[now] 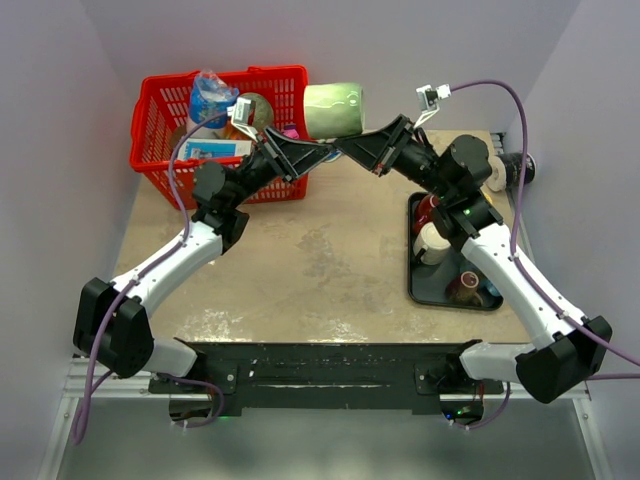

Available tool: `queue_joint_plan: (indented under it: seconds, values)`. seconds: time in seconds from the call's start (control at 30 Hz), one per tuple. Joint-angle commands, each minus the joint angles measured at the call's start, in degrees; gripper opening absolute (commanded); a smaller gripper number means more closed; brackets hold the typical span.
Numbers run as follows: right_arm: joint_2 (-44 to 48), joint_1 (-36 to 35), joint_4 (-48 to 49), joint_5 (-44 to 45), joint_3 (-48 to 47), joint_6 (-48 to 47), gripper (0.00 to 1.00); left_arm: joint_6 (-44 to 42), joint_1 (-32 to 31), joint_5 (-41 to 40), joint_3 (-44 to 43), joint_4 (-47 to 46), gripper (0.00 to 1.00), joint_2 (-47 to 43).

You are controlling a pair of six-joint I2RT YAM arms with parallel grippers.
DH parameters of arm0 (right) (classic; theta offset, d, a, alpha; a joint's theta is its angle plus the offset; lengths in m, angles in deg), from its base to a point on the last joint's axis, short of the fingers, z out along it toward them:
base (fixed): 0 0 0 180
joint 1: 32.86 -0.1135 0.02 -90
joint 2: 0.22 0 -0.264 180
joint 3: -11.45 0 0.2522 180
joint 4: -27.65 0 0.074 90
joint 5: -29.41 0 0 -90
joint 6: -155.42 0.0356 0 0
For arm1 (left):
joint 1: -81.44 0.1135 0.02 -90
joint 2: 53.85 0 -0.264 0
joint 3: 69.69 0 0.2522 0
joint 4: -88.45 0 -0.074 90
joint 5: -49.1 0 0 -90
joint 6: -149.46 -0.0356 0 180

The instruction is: Turn the mug right side up

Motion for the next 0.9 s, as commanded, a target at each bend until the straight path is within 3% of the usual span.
queue_joint_plan:
  seconds: [0.0, 0.17, 0.2, 0.23, 0.3, 0.33, 0.4, 0.43, 0.5, 0.6, 0.87]
  values:
    - [0.8, -0.1, 2.2, 0.1, -1.5, -1.2, 0.0, -1.5, -0.2, 1.7, -1.5, -3.0, 0.0, -0.7]
    - [-0.2, -0.1, -1.5, 0.5, -2.2, -2.5, 0.03, -8.7, -0.2, -1.6, -2.1, 4.8, 0.0, -2.9]
    - [-0.2, -0.1, -1.9, 1.0, -1.8, -2.6, 0.09, -9.9, -0.2, -2.3, -2.3, 8.0, 0.0, -3.3]
    - [0.0, -0.2, -2.2, 1.8, -1.7, -2.8, 0.21, -12.1, -0.2, -3.8, -2.5, 9.7, 0.0, -4.1]
    - [0.2, -0.1, -2.8, 2.6, -1.3, -3.3, 0.3, -14.3, -0.2, -4.7, -3.6, 14.0, 0.0, -4.5]
    - [0.2, -0.1, -3.7, 3.6, -1.3, -3.5, 0.45, -16.1, -0.2, -5.9, -3.9, 15.4, 0.0, -5.0]
    - [0.2, -0.1, -4.0, 3.9, -0.7, -3.9, 0.53, -17.4, -0.2, -7.3, -4.0, 18.3, 0.0, -5.6]
    - [0.2, -0.2, -4.4, 4.7, -0.4, -3.9, 0.66, -18.8, -0.1, -8.4, -4.1, 19.2, 0.0, -6.2]
    - [0.2, -0.1, -4.5, 5.5, 0.9, -4.0, 0.76, -20.3, -0.1, -9.7, -4.5, 22.6, 0.0, -6.6]
    - [-0.3, -0.2, -7.3, 7.1, 1.3, -4.3, 0.86, -23.0, 0.0, -11.8, -5.7, 27.8, 0.0, -7.4]
    - [-1.9, -0.1, -23.4, 17.3, 1.5, -6.3, 0.95, -39.6, 0.0, -24.5, -9.4, 47.3, 0.0, -10.1]
